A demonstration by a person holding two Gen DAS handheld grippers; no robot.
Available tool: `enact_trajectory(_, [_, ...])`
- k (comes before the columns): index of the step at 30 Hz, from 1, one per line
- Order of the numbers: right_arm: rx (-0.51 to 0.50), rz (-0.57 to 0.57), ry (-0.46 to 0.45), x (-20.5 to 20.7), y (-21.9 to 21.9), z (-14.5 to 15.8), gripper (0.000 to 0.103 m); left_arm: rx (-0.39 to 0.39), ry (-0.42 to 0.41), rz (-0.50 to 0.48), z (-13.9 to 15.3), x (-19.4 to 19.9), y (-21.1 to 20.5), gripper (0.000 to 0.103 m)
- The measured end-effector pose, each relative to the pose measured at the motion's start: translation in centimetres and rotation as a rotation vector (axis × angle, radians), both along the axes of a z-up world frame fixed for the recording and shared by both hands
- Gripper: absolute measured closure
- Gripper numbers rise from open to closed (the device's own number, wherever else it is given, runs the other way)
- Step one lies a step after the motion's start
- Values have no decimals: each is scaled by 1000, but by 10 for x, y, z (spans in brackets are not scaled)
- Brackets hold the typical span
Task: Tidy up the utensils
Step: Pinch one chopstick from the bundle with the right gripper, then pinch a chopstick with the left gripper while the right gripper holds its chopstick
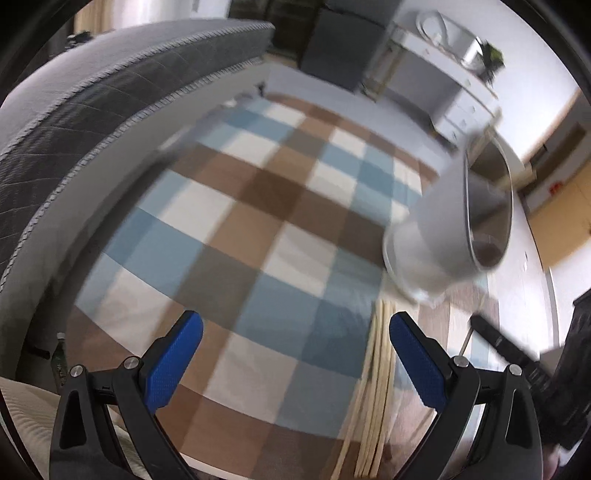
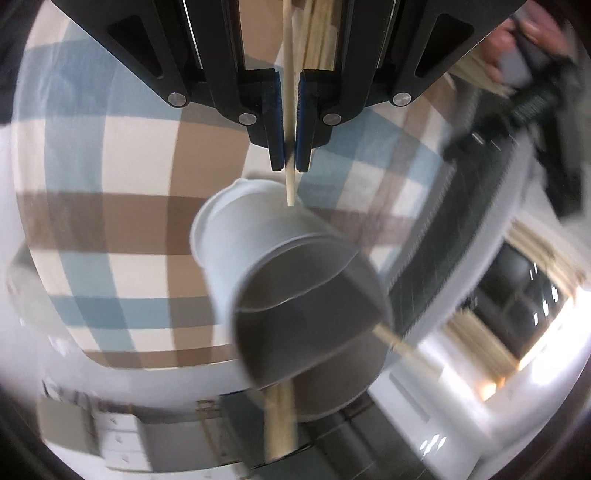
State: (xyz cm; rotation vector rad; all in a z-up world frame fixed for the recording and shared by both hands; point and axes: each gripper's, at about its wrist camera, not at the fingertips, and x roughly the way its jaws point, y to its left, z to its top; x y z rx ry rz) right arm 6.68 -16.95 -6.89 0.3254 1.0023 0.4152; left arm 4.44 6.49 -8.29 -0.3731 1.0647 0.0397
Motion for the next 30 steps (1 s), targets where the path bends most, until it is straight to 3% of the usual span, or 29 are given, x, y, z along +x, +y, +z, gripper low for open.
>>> enact_trajectory(5, [116,-88,6,-4,-25,-2,98,-1,83,-133,-19,-1,-26,5])
enact_trajectory(11, [192,-141,-27,-12,-48,2,98,85,150,-243,-37,-8,-54,5])
enact_trajectory(19, [252,-189,-47,-16,-75,2,98,174,188,-276,-47,-15,-68,5])
enact_trajectory(30, [295,-239,-92,-18,-95,7,98,245,218,-260,-53,-17,-69,21])
